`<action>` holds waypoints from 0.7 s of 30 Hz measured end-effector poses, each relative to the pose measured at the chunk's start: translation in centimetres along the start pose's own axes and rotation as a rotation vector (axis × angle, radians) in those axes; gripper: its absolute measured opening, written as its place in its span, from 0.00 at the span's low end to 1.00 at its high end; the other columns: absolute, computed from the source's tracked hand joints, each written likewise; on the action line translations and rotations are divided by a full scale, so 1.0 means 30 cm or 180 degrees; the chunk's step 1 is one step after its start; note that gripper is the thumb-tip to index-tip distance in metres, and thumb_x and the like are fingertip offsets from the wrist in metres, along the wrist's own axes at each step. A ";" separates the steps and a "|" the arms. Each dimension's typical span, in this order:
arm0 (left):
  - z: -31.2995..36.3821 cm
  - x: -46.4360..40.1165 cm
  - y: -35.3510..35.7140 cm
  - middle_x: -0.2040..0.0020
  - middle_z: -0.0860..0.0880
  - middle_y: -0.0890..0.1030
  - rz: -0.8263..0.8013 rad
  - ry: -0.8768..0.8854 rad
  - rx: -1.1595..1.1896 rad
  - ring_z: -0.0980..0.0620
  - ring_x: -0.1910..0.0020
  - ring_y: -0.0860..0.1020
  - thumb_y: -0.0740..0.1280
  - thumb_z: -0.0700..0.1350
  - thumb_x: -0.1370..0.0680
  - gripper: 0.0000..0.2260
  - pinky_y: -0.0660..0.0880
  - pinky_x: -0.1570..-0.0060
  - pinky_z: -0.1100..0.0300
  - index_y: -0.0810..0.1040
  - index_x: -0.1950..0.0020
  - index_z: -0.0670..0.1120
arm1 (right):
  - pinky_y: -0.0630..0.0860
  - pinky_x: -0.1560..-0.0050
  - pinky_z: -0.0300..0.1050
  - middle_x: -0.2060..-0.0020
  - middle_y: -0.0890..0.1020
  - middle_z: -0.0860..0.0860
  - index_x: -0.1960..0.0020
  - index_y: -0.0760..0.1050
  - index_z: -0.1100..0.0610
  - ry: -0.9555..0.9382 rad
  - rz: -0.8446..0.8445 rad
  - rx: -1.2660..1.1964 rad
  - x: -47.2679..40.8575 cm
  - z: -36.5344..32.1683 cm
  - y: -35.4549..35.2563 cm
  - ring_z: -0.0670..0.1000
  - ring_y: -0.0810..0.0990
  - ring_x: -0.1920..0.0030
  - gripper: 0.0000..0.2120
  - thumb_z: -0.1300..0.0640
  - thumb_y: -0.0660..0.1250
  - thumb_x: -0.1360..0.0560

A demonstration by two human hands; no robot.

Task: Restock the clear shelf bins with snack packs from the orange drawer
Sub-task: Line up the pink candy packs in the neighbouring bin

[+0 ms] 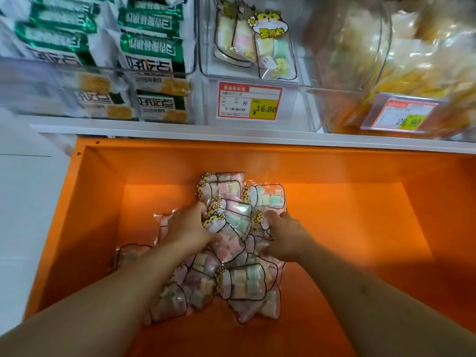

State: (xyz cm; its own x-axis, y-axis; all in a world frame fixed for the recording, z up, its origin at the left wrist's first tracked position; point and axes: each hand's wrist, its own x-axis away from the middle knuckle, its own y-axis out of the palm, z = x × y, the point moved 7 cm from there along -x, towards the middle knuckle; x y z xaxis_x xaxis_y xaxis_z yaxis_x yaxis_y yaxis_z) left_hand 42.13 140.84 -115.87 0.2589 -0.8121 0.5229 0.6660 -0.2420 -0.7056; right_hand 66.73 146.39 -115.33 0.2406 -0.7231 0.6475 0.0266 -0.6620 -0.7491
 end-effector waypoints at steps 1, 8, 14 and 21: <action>-0.001 0.006 -0.004 0.40 0.51 0.81 0.0007 0.0021 0.0039 0.48 0.43 0.78 0.84 0.61 0.38 0.34 0.75 0.46 0.53 0.74 0.38 0.54 | 0.75 0.35 0.53 0.30 0.72 0.56 0.18 0.58 0.49 -0.0064 -0.0013 -0.0009 0.009 -0.009 0.000 0.61 0.74 0.32 0.49 0.42 0.80 0.30; 0.014 0.055 -0.055 0.34 0.55 0.80 -0.0259 0.0345 0.0353 0.52 0.36 0.78 0.84 0.51 0.32 0.28 0.75 0.40 0.56 0.78 0.35 0.54 | 0.72 0.64 0.43 0.59 0.77 0.45 0.37 0.69 0.44 -0.0204 -0.0003 -0.0763 0.083 -0.009 -0.056 0.53 0.79 0.58 0.19 0.54 0.70 0.25; 0.125 0.136 -0.256 0.35 0.56 0.80 -0.0262 0.0644 0.0178 0.53 0.38 0.80 0.84 0.48 0.33 0.26 0.78 0.38 0.55 0.79 0.39 0.60 | 0.76 0.57 0.45 0.43 0.79 0.51 0.23 0.65 0.56 -0.0133 -0.0034 -0.1260 0.190 -0.049 -0.234 0.53 0.80 0.47 0.36 0.53 0.79 0.25; 0.315 0.410 -0.596 0.31 0.55 0.78 0.0037 0.1148 -0.0349 0.54 0.36 0.77 0.83 0.51 0.31 0.30 0.75 0.38 0.57 0.79 0.32 0.55 | 0.69 0.60 0.46 0.59 0.75 0.49 0.45 0.75 0.60 -0.0439 0.0122 -0.1185 0.449 -0.129 -0.522 0.53 0.77 0.56 0.23 0.47 0.81 0.29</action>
State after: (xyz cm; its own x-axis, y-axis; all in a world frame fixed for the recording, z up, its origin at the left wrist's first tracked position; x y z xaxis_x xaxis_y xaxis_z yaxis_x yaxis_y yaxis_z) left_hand 40.01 140.19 -92.31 -0.0099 -0.9452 0.3264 0.5806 -0.2712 -0.7677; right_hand 65.79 146.25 -94.34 0.3632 -0.7321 0.5763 -0.3323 -0.6796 -0.6540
